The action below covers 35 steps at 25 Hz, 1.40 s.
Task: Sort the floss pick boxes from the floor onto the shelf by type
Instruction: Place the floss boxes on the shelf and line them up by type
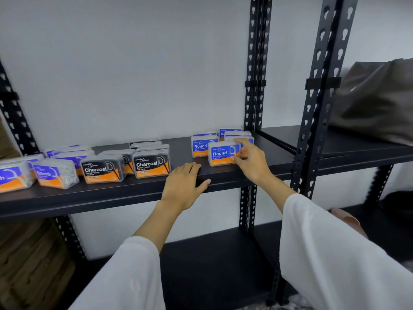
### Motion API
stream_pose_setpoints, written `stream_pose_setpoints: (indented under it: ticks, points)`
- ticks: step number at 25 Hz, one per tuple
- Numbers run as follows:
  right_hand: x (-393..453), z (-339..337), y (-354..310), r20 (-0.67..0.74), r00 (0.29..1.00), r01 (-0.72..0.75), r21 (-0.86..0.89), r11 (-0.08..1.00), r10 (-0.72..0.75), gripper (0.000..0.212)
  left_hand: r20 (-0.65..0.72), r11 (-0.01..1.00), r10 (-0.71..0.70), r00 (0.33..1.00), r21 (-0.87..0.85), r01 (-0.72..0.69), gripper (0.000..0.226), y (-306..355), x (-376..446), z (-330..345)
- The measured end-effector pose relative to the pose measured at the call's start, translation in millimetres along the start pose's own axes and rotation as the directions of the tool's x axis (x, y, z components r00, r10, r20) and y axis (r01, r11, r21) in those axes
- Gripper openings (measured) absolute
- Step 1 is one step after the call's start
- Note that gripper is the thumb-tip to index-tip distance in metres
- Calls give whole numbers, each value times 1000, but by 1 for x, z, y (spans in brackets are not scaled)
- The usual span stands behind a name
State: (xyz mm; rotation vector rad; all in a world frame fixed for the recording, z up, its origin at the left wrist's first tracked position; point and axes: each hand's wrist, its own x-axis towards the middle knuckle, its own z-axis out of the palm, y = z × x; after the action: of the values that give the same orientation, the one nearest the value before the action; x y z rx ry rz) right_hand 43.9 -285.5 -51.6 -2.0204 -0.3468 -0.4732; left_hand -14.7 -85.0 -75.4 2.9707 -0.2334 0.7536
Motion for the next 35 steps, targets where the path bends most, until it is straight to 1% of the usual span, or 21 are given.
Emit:
stream_pose_setpoints:
  ticks: [4,9,11,13,15,17,21,23,26,30,35]
  points:
    - [-7,-4,-8,13,999,-33,4,999,33,61,29,1000,-4,1000,-11,4,60,1,0,-1]
    - [-14,-9,-13,17,998,-56,10,998,56,55,79,999,-6,997,-32,9,59,1,1,-5]
    - [-17,-11,-15,9,998,-56,6,998,56,51,102,997,-9,995,-81,17,57,2,1,-9]
    - [-21,-14,-15,-3,999,-43,0,999,43,45,112,981,-22,993,-188,43,50,3,1,-17]
    - [-25,-16,-17,-13,1000,-28,-22,999,28,36,82,966,-24,996,-256,44,38,2,-2,-26]
    - [-28,-16,-21,-18,1000,-12,-48,999,11,29,40,963,-21,999,-267,31,30,-1,-7,-35]
    - [-34,-9,-35,22,998,54,-102,993,-52,26,-17,958,-18,1000,-285,12,27,-14,-15,-53]
    - [-36,-6,-40,47,996,88,-137,987,-82,24,-14,956,-16,1000,-295,11,27,-21,-16,-60]
    - [-35,-10,-39,49,996,88,-181,980,-80,25,-16,952,-16,1000,-305,10,26,-25,-12,-67]
    - [-14,-26,-38,-5,995,93,-174,980,-96,24,-52,940,9,999,-339,-26,26,-21,17,-69]
    - [45,-36,-32,-12,987,157,-211,965,-163,24,-58,923,6,998,-384,-28,26,-17,82,-60]
